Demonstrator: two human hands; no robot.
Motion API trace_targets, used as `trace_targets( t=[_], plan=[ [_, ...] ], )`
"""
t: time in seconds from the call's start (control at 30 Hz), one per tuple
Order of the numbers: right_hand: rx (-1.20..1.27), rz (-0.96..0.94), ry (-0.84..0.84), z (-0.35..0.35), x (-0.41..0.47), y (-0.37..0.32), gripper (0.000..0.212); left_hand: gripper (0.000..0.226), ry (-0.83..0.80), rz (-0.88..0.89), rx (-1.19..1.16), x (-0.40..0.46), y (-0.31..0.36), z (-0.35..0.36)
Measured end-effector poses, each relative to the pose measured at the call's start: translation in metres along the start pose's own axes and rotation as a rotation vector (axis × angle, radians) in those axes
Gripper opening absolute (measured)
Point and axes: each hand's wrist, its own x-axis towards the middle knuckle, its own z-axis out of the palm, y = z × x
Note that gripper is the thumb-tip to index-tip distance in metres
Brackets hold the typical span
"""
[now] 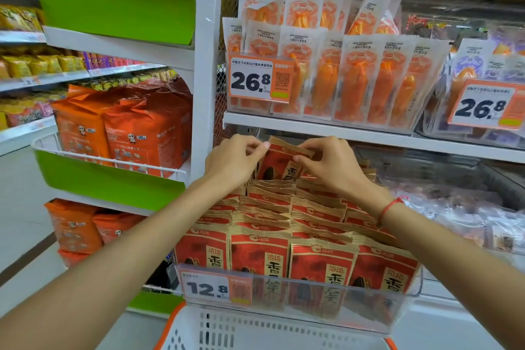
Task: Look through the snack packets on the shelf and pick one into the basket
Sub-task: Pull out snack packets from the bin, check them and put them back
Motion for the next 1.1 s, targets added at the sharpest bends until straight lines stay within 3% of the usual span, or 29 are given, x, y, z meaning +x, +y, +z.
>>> trace_targets(
  t=[0.2, 0.37, 0.6, 0.93, 1.0, 1.1],
  plan=[
    [-0.242, -0.071, -0.206, 0.009, 0.006, -0.018, 0.019, 0.023, 0.131, 0.151, 0.115, -0.003, -0.001, -0.007],
    [-0.296, -0.106, -0.076, 0.002, 0.004, -0.018, 0.018, 0.019, 0.120, 0.191, 0.257, -0.004, -0.004, -0.006],
    [-0.380, -0.093, -0.171, 0.009, 0.017, -0.013, 0.015, 0.042, -0.179, 0.256, 0.458, -0.004, -0.008, -0.006],
    [-0.367, 0.035, -0.373, 0.021, 0.031, -0.011, 0.013, 0.051, -0.508, 0.188, 0.588, 0.011, -0.014, -0.001],
    [-0.389, 0.042, -0.394, 0.019, 0.031, -0.013, 0.015, 0.050, -0.504, 0.194, 0.574, 0.013, -0.016, -0.001],
    [-0.394, 0.024, -0.384, 0.016, 0.021, -0.017, 0.021, 0.041, -0.327, 0.226, 0.471, 0.014, -0.021, 0.003]
  ],
)
